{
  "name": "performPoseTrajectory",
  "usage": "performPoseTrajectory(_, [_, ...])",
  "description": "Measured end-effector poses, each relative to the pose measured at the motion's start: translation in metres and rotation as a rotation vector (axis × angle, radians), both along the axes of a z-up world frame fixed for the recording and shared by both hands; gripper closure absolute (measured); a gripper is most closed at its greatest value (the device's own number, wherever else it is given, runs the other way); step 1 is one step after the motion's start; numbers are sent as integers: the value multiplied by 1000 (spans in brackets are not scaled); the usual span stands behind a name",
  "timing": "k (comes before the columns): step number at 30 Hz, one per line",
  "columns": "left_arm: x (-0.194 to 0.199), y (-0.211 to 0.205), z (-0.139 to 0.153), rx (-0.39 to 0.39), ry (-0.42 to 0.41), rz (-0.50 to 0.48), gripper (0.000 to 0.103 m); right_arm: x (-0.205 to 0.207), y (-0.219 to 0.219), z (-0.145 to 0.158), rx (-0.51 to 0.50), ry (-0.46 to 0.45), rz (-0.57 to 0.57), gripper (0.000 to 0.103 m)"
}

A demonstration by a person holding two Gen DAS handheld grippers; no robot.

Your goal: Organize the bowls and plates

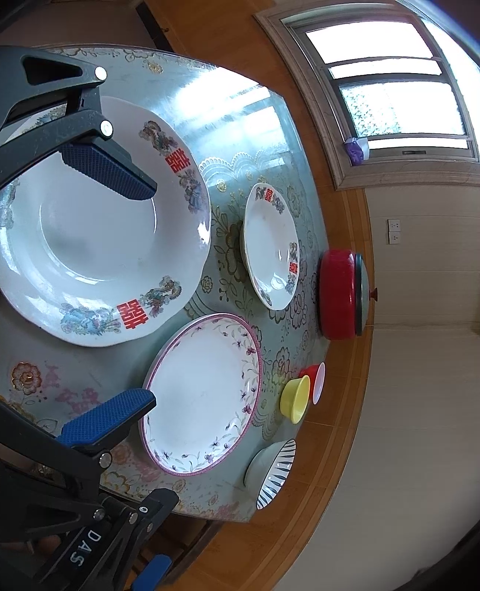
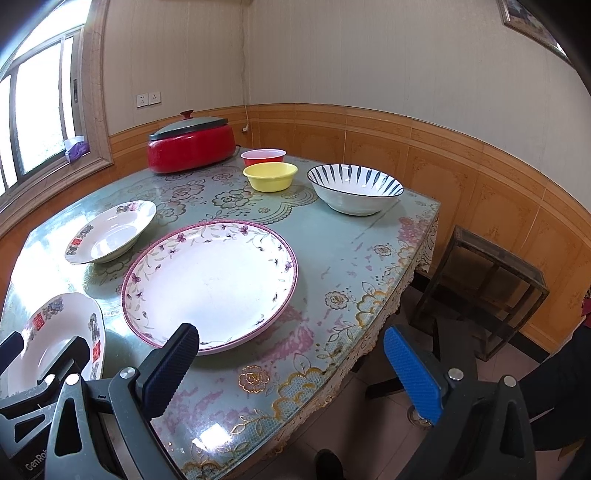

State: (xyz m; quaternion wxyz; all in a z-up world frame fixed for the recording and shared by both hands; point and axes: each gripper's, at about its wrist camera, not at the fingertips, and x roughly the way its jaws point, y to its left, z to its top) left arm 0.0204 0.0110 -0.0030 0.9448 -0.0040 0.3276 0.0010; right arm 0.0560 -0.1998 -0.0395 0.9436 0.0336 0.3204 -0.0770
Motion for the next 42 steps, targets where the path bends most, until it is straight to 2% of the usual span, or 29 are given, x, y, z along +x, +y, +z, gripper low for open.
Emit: performPoseTrajectory(42, [5,-1,-3,-3,10,-3,0,9,1,-5,2,14,7,0])
